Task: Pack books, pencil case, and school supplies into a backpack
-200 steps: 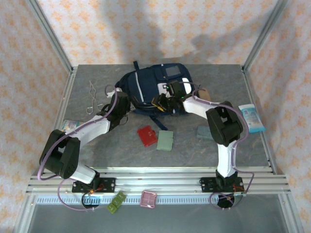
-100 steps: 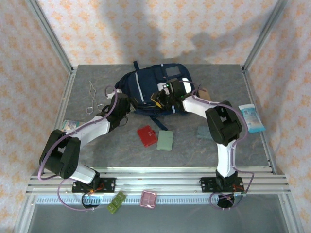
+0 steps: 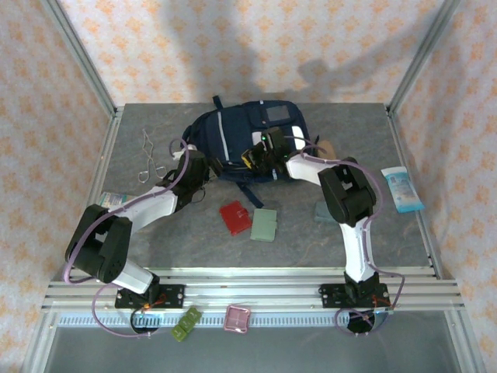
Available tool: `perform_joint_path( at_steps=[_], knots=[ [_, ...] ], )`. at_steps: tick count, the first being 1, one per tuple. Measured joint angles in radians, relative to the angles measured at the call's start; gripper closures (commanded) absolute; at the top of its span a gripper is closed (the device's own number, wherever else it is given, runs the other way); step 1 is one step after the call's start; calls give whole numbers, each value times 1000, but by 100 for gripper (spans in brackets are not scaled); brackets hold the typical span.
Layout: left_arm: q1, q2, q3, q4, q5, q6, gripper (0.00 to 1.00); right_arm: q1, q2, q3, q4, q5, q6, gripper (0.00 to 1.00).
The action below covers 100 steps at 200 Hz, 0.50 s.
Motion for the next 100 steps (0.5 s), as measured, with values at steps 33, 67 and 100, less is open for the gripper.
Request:
perform_joint_path(
  at_steps=[33,67,100],
  knots=[
    [0,2,-1,0,3,1,43,0,3,0,29,13,33,100],
    [3,3,9,-5,2,5,42,0,3,5,21,16,-3,100],
    [33,-7,37,-22,0,21,42,-3,-20,24,-39,13,-116,100]
  ],
)
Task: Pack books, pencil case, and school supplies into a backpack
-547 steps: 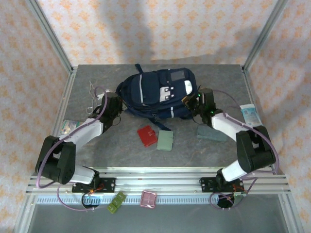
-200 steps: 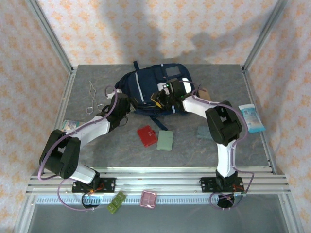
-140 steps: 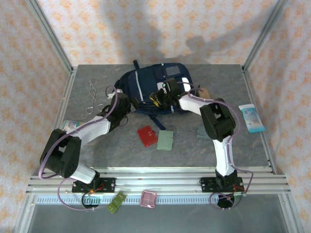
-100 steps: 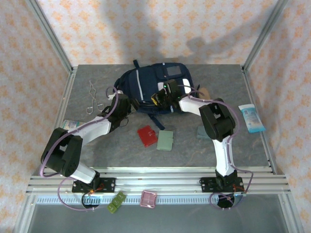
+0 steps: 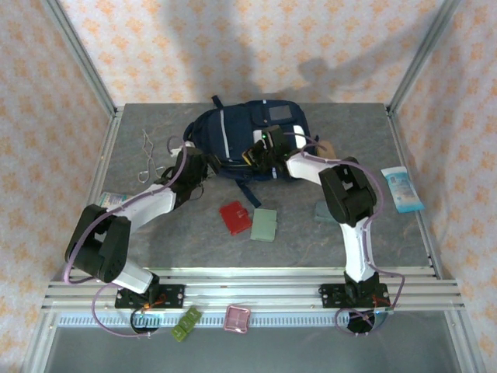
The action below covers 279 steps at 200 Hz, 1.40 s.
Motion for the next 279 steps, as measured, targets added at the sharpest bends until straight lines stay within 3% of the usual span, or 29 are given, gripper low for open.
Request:
perform_joint_path(
  at_steps=[61,117,196,279],
  knots=[
    [26,-75,85,-27,16,126,36,-47,-150,0,-80,-76,-179,100],
    [28,-46,143,-58,154,254,35,-63,-207,-33,-83,-150,-237,100],
    [28,-89,-46,0,279,304,33,-102,-208,-13,-105,-266,-234,100],
    [31,-87,-44,86,315,378,31,-104,-195,61,-169,-319,-232,100]
  ],
)
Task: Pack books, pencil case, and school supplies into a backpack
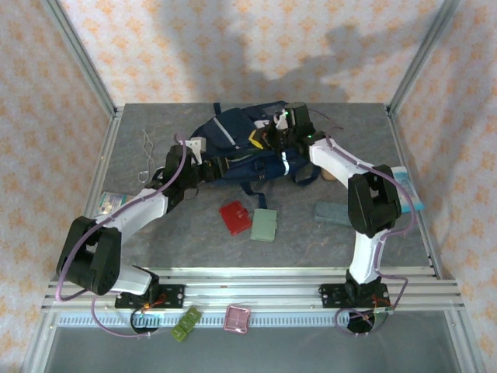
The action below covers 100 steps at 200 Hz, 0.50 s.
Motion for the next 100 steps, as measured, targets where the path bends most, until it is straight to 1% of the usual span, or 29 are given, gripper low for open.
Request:
perform_joint_path(
  at_steps=[17,39,66,93,100],
  knots=[
    [6,0,3,-3,-21,14,31,0,2,0,-1,-5,0,100],
    [22,0,5,-1,-47,29,27,0,4,0,-2,-10,0,100],
    [30,19,33,-10,-24,49,29,0,9,2,-2,-16,0,100],
    [29,72,80,-29,21,77,36,-2,12,2,1,-19,0,100],
    [29,77,81,-35,27,84,40,-2,13,2,1,-19,0,100]
  ],
)
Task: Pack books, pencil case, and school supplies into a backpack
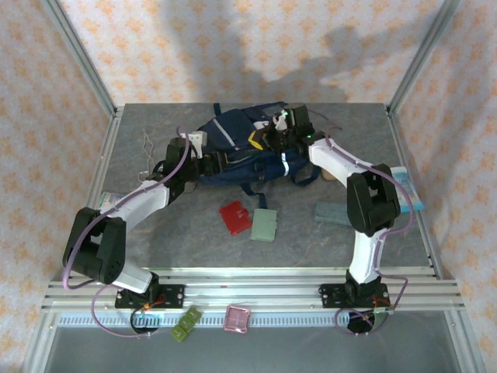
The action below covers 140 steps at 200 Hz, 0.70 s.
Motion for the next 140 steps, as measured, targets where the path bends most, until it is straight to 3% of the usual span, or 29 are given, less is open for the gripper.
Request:
perform_joint_path(
  at_steps=[25,43,77,106,128,140],
  knots=[
    [-6,2,1,-31,-1,25,50,0,5,0,0,0,0,100],
    [-9,2,0,-38,1,26,51,0,11,9,0,0,1,100],
    [-22,0,-38,-18,11,6,37,0,18,22,4,-5,4,100],
    [-27,-8,-80,4,14,-9,39,0,21,22,4,-8,4,100],
    [-26,-7,-77,8,14,-10,49,0,22,22,4,-8,4,100],
    [-27,-3,-71,8,10,-7,64,0,22,22,7,-8,7,100]
  ],
)
